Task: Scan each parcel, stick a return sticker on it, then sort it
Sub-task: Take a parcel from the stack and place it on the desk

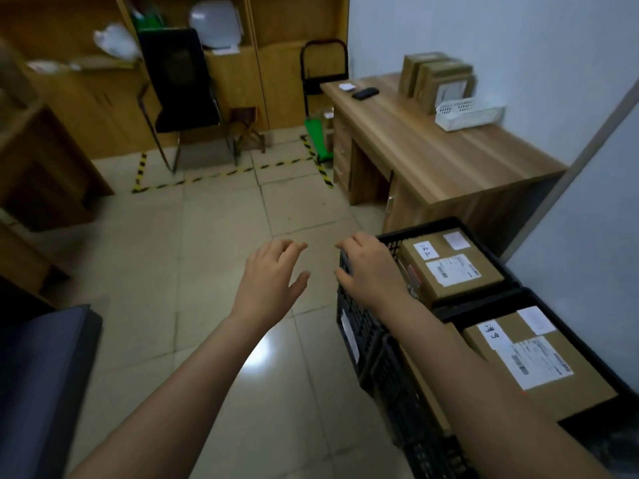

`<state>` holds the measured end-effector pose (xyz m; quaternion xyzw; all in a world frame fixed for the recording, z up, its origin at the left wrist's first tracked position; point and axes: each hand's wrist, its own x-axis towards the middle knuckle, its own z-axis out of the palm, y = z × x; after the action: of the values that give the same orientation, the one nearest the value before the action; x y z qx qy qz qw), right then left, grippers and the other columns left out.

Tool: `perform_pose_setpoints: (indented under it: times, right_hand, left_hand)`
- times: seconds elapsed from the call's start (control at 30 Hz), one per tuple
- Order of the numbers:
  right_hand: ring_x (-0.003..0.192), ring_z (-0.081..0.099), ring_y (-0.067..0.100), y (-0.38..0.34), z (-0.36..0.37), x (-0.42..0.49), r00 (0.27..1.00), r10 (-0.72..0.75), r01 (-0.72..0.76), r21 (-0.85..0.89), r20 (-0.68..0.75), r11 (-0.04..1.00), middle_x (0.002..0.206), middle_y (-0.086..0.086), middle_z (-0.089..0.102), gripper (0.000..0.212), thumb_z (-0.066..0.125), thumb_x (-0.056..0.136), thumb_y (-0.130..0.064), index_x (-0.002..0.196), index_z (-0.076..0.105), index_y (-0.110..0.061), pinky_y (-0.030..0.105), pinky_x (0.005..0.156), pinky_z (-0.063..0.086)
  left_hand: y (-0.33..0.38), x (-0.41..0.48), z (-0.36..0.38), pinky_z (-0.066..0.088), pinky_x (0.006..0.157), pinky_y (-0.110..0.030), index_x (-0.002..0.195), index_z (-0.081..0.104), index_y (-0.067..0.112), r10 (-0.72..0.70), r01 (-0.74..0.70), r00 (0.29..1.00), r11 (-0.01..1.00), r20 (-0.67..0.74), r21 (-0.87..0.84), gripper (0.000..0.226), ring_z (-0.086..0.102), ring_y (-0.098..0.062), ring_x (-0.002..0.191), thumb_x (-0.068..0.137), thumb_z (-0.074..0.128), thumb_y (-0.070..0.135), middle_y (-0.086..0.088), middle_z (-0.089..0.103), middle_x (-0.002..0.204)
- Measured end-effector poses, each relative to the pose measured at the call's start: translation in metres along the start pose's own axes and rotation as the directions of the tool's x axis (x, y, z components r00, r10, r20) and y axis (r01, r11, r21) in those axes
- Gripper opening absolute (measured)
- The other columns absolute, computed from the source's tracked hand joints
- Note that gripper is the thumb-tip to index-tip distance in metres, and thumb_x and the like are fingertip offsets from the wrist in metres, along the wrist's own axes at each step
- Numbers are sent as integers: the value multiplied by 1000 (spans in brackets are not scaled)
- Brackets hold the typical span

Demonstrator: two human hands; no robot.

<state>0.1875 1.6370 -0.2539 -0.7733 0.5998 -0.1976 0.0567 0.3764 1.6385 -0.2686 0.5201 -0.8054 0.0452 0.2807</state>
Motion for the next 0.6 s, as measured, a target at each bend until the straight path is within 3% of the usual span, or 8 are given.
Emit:
perform_pose_setpoints:
  times: [0.3,0.6]
  right_hand:
    - [113,48,19,-23,-2,112,995,-76,74,-30,-65,997,122,2,54,41,63,88,-28,127,54,-16,32,95,41]
    - [116,48,19,-4,8,278,989,-130,127,-53,-67,991,124,1,54,41,62,89,-30,127,54,-17,32,99,40]
  left_hand:
    - [-71,90,-12,46,81,-40,119,62,14,41,-37,997,998,-71,53,44,60,-31,97,79,76,25,-8,62,108]
    - [-157,226,18,43,93,-38,124,59,17,16,-8,998,993,-63,117,43,55,-25,108,85,69,32,-3,59,114]
